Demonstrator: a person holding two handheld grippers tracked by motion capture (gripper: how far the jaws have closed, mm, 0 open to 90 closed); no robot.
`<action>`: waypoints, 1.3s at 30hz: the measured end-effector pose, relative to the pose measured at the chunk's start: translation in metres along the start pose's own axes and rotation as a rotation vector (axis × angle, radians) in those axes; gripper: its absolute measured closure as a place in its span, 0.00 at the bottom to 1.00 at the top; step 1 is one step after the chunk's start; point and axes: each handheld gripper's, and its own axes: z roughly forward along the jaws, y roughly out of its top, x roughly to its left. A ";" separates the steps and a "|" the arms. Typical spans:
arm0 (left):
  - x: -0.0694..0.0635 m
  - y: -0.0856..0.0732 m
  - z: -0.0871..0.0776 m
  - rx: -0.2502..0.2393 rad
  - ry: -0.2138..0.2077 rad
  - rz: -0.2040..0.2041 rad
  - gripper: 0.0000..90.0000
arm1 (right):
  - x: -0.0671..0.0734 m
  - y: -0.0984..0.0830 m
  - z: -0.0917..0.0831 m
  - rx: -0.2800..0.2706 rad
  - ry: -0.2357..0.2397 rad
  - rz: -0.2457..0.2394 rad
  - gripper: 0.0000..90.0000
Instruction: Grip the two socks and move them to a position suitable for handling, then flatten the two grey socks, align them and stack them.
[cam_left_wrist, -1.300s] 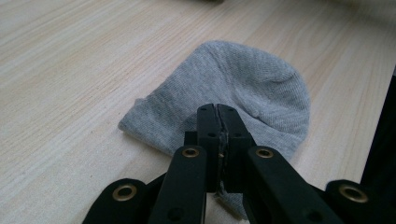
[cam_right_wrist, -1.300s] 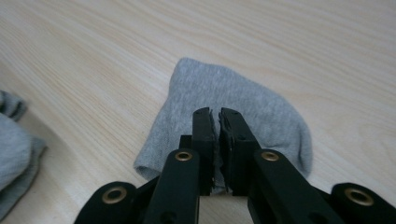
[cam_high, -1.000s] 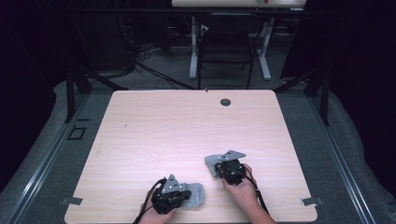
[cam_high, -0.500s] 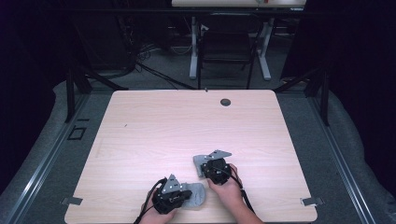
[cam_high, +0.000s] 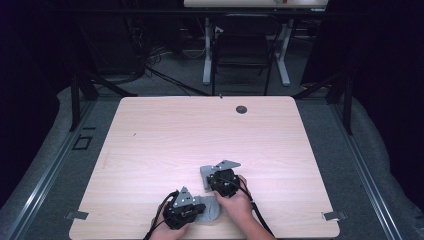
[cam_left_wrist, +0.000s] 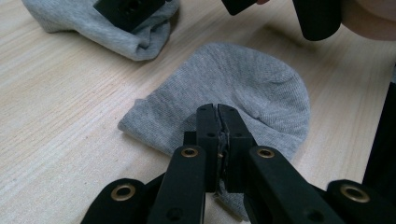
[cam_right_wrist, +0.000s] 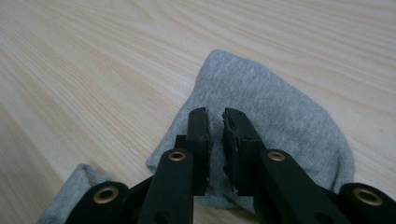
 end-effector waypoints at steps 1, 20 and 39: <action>0.000 0.000 0.000 0.000 0.000 0.000 0.98 | 0.000 0.001 -0.003 -0.007 0.002 -0.003 0.88; 0.000 0.003 -0.002 0.000 -0.009 0.009 0.92 | -0.020 -0.027 -0.104 -0.106 0.007 -0.001 0.79; -0.014 0.020 -0.004 -0.043 -0.005 0.003 0.71 | -0.036 -0.046 -0.102 -0.110 -0.008 0.012 0.73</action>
